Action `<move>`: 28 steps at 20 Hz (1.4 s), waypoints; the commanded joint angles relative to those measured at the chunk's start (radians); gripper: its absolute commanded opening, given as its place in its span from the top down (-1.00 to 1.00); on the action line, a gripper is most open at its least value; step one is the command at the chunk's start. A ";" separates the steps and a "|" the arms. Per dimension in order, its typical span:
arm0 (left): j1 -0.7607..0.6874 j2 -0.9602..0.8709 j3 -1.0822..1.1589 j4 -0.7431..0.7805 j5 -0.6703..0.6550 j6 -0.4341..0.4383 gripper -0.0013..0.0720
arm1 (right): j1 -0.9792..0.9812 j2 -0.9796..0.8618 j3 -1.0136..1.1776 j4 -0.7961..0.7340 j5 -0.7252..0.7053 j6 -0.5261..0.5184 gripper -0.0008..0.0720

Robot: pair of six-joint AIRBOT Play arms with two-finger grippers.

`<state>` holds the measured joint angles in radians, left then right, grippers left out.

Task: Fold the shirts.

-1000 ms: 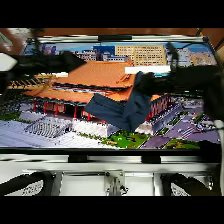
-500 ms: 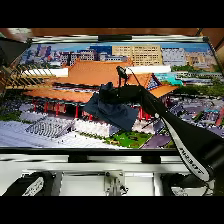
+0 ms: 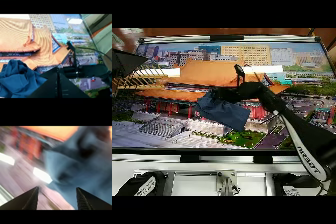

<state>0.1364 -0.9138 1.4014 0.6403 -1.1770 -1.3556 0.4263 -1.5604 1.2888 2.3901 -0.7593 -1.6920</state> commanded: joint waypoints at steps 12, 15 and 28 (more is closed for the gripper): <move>0.000 0.001 -0.027 0.016 -0.003 0.010 0.88 | -0.341 0.114 -0.424 -0.038 -0.204 0.030 -0.84; 0.001 0.001 -0.027 0.016 -0.003 0.010 0.89 | -0.288 0.075 -0.424 0.026 -0.125 0.000 -0.84; 0.000 -0.018 -0.030 0.019 -0.003 0.008 0.88 | -0.356 -0.032 0.039 0.058 0.088 -0.240 0.83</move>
<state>0.1364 -0.9268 1.3731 0.6571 -1.1801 -1.3468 0.1200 -1.5719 1.1584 2.4821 -0.7216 -1.8748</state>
